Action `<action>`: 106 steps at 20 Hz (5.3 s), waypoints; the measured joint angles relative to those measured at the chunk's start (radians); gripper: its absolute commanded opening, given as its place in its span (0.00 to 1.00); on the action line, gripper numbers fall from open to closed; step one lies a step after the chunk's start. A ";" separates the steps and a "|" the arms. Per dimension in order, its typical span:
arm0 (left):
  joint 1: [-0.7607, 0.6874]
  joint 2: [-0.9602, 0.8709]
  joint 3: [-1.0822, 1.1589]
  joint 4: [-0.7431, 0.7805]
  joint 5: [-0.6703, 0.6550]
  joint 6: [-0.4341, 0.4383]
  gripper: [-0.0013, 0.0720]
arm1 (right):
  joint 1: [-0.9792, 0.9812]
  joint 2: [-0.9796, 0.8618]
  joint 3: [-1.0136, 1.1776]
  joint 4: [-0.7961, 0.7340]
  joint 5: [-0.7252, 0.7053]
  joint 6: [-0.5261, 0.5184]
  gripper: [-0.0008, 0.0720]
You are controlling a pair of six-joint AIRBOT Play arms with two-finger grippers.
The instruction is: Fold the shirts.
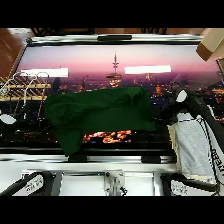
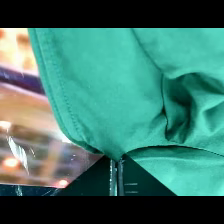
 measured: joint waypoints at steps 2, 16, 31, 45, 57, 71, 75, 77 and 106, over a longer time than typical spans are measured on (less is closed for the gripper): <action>0.000 0.014 0.000 0.000 -0.008 0.000 0.07 | 0.022 -0.007 -0.001 -0.011 0.004 -0.002 0.87; 0.000 0.034 0.000 0.000 -0.035 0.002 0.07 | 0.073 0.127 0.036 -0.114 0.074 0.056 0.87; 0.000 0.034 0.000 0.000 -0.062 0.002 0.07 | 0.072 -0.055 -0.011 -0.018 -0.030 0.122 0.86; 0.000 0.209 0.392 0.000 -0.159 0.002 0.06 | 0.073 0.161 0.223 0.115 -0.029 -0.056 0.10; 0.000 0.591 1.191 0.001 0.016 -0.150 0.06 | 0.072 0.770 0.721 -0.038 -0.354 -0.095 0.10; -0.001 0.461 0.946 0.124 -0.415 -0.091 0.07 | 0.073 0.580 0.580 -0.229 0.165 0.077 0.11; -0.002 0.294 0.718 0.083 -0.378 -0.050 0.07 | 0.073 0.370 0.404 -0.233 0.033 0.068 0.10; -0.008 0.169 0.663 0.029 -0.308 -0.032 0.06 | 0.073 0.241 0.375 -0.217 -0.085 0.071 0.10; -0.219 -0.377 0.600 0.266 -0.348 -0.063 0.06 | 0.072 -0.212 0.376 -0.166 -0.096 0.056 0.11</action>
